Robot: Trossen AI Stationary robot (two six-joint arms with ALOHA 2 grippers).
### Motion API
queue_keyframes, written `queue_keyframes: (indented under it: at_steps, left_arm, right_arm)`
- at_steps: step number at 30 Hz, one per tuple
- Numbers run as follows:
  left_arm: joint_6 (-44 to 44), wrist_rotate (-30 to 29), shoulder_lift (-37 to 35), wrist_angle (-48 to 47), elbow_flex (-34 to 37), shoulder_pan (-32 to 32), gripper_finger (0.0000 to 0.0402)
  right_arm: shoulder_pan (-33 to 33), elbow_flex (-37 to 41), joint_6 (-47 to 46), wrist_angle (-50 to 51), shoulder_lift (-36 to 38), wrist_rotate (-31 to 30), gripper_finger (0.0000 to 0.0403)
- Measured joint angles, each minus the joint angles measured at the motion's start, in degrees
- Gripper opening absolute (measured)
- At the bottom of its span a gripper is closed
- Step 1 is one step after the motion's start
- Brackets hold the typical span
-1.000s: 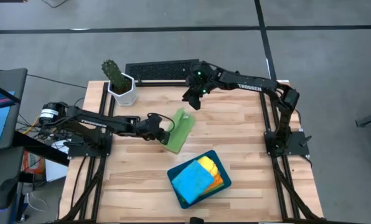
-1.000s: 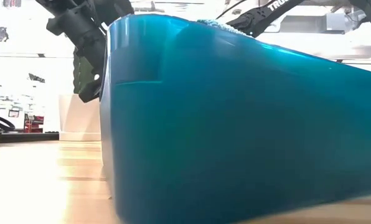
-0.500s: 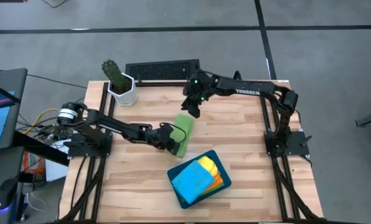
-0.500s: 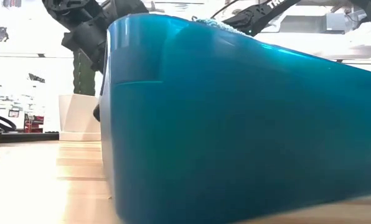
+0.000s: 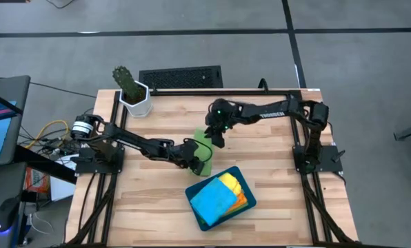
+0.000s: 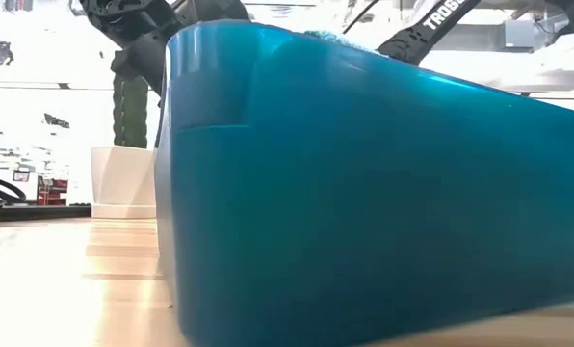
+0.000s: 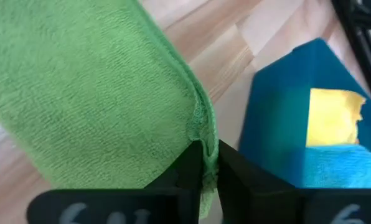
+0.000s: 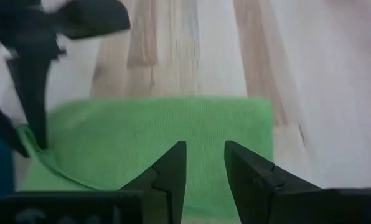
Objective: Fold microfiber towels
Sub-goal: Fold the green microfiber towel
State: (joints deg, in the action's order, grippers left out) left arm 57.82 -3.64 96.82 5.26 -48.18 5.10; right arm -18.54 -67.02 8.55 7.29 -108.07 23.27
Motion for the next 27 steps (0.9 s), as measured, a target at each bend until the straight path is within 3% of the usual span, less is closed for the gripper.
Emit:
queue_keyframes:
  at_steps: [7, 18, 23, 27]
  left_arm:
    - [-1.5, 1.5, 0.0, 4.2, 0.0, 0.0, 0.0071]
    - [0.4, 7.9, -0.4, 6.0, 0.0, -0.7, 0.0177]
    - [1.3, 10.2, -4.0, 4.0, 0.0, -2.6, 0.0188]
    - [-0.9, 4.9, -8.8, -4.7, 0.0, -3.2, 0.018]
  right_arm:
    - [1.1, 5.0, 0.5, -4.0, 0.0, -2.9, 0.0134]
    - [0.8, 8.2, 0.1, -4.4, 0.0, -5.8, 0.0134]
    - [0.8, 8.3, -1.5, -4.8, 1.3, -5.6, 0.0134]
    - [0.4, 8.2, -2.3, -4.2, 4.0, -5.6, 0.0134]
